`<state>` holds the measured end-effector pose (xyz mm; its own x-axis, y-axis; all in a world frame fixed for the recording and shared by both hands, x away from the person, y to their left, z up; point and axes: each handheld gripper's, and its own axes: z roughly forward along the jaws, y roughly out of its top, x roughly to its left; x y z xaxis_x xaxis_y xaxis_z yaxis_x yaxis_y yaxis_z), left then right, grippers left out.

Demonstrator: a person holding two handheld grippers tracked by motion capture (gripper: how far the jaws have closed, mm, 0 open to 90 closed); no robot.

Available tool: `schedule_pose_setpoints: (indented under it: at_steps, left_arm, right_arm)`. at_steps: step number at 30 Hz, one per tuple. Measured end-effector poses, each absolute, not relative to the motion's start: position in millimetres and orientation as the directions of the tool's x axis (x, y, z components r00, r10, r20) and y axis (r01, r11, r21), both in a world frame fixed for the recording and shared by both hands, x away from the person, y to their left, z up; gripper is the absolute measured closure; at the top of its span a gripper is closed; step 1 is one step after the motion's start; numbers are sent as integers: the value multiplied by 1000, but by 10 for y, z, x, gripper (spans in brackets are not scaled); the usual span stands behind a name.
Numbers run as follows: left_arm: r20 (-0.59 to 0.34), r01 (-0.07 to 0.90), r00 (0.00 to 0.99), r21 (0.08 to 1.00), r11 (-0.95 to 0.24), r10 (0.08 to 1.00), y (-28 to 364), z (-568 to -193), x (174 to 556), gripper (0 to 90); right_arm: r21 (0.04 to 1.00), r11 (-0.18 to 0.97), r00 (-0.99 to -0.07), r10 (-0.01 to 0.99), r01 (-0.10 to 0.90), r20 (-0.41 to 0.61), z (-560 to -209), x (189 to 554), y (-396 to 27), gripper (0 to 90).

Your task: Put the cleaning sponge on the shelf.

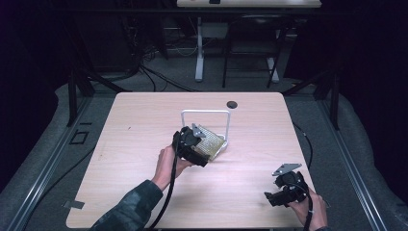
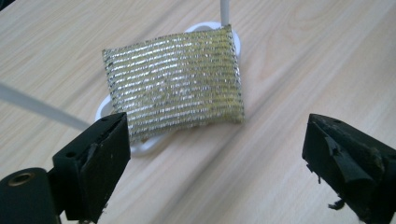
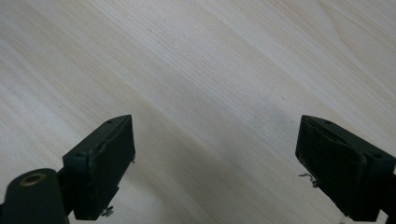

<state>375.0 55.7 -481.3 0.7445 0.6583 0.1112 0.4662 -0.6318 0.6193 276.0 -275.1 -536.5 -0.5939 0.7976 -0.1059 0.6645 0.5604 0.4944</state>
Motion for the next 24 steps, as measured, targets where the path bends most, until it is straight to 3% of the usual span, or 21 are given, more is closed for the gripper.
schedule_pose_setpoints:
  at_steps: [14,24]
  left_arm:
    - [112,476,730,625,-619,674,1066,-4690,3389,3]
    - [81,530,694,615,-584,715,1449,-4842,3174,2]
  right_arm:
    - [490,557,-590,801,670,-104,-5376,2761,-2738,113]
    - [483,561,-591,800,672,-105,-5385,2757,-2727,113]
